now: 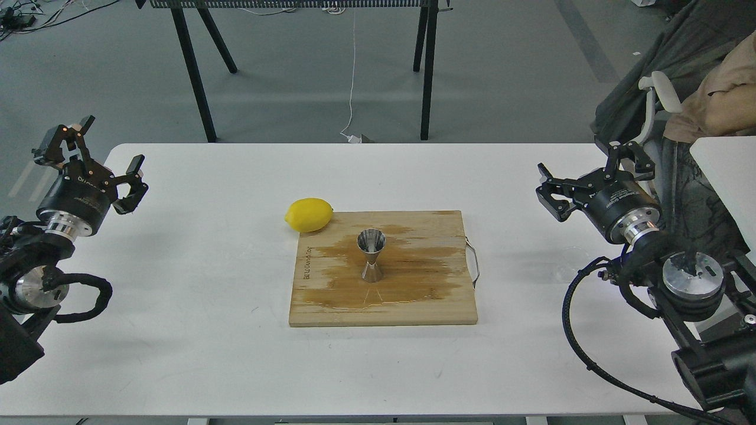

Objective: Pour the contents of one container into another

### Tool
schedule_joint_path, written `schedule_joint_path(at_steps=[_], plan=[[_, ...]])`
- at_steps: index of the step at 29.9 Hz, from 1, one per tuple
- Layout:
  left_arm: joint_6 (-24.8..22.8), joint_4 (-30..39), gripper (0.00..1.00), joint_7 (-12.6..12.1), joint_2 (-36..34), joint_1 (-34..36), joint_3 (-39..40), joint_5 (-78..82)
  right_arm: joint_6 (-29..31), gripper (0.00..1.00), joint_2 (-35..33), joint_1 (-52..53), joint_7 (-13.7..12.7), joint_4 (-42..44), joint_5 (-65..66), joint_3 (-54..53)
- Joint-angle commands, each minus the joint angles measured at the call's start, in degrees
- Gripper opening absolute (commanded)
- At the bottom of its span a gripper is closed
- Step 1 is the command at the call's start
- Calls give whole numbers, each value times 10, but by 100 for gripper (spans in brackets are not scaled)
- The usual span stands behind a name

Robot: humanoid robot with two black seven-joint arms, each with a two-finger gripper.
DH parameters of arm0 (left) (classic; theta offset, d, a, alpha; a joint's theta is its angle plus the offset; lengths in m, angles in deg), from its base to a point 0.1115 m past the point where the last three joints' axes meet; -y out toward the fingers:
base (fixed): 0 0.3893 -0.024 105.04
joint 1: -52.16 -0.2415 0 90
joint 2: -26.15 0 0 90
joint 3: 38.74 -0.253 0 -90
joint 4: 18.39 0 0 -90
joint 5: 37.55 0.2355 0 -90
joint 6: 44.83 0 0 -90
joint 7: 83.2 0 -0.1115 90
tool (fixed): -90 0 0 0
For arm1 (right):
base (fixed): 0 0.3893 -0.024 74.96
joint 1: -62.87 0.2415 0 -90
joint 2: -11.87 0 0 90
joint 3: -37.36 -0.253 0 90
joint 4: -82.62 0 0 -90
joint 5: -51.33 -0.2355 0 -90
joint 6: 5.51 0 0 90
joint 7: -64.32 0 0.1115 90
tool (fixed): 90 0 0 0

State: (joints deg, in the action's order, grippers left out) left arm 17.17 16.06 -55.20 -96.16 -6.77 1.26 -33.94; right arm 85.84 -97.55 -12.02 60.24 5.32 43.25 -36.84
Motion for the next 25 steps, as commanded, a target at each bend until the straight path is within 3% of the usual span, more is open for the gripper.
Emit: schedule_joint_path(at_steps=[1, 4, 5, 25], plan=[[0, 0, 99, 0, -3, 0, 0, 0, 116, 99, -4, 23, -3, 48, 17, 1], [0, 0, 99, 0, -4, 0, -4, 0, 253, 99, -4, 30, -2, 100, 17, -2], [0, 0, 99, 0, -3, 0, -8, 0, 267, 99, -4, 30, -2, 117, 17, -5], [0, 1, 99, 0, 5, 0, -15, 0, 267, 99, 17, 34, 8, 179, 15, -21]])
